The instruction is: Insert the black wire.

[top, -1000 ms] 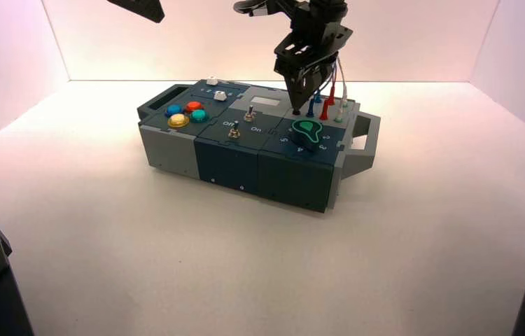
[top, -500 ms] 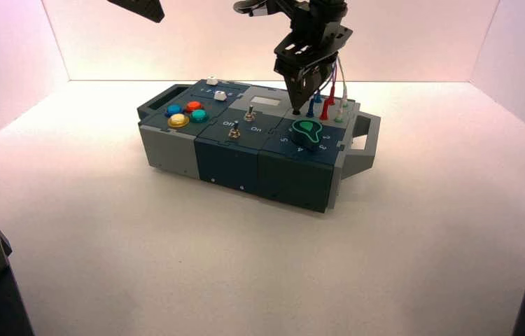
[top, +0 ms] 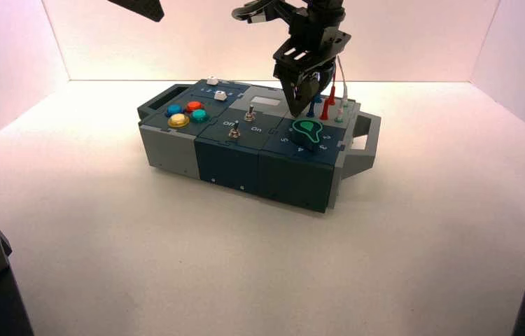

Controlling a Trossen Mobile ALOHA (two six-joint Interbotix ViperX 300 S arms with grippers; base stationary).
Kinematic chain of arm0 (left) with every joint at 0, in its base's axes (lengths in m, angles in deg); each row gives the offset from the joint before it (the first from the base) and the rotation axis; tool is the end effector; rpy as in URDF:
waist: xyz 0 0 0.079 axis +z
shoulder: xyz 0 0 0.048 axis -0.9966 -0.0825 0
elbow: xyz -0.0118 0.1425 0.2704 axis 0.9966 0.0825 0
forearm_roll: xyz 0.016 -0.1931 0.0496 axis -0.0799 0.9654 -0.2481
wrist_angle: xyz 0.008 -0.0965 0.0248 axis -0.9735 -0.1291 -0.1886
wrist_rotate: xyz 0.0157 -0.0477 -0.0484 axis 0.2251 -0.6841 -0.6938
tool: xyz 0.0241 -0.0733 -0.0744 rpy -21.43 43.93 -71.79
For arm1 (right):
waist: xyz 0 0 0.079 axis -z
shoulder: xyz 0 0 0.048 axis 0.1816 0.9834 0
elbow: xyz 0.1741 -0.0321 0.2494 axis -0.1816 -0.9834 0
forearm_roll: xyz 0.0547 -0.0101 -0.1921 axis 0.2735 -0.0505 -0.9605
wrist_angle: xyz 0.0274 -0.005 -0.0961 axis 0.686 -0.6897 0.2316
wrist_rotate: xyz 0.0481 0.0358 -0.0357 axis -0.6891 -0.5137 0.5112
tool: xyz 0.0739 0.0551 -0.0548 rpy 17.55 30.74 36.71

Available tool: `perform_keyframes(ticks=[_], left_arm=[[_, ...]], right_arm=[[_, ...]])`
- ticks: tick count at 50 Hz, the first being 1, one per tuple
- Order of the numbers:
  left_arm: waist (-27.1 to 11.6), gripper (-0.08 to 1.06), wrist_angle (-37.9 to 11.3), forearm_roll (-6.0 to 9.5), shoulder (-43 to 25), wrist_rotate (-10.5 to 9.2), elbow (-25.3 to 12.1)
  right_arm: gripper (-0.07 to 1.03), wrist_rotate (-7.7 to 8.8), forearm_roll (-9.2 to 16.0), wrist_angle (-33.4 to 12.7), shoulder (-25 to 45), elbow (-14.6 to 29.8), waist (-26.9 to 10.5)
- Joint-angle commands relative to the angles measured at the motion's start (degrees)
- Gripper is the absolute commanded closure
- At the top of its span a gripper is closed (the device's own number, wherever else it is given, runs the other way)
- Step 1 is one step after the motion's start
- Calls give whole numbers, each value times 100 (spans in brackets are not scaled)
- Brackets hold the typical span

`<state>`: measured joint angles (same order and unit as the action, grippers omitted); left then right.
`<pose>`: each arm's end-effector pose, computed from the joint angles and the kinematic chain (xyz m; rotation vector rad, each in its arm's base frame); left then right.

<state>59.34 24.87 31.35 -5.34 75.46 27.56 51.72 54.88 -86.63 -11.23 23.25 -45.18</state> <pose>0.2322 -0.1514 0.1782 0.4627 0.7827 -0.7747 0.3283 0.2241 0.0435 -0.7015 1.2080 0.7241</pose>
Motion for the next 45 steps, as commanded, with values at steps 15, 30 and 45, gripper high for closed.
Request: perform_keyframes(ticks=[15,30,45], left_arm=[[-18,100,44,-9,53,44,-62],[-18,100,149,-9,53,44,-53],[-18,101,791,-44,53,44,105]], right_arm=[[63,-18,9,-123,-650,-9,-26],[62,-26,9,-132,-1002,-149,-26],[62,-26,9,-255,-1222,-255,-26]])
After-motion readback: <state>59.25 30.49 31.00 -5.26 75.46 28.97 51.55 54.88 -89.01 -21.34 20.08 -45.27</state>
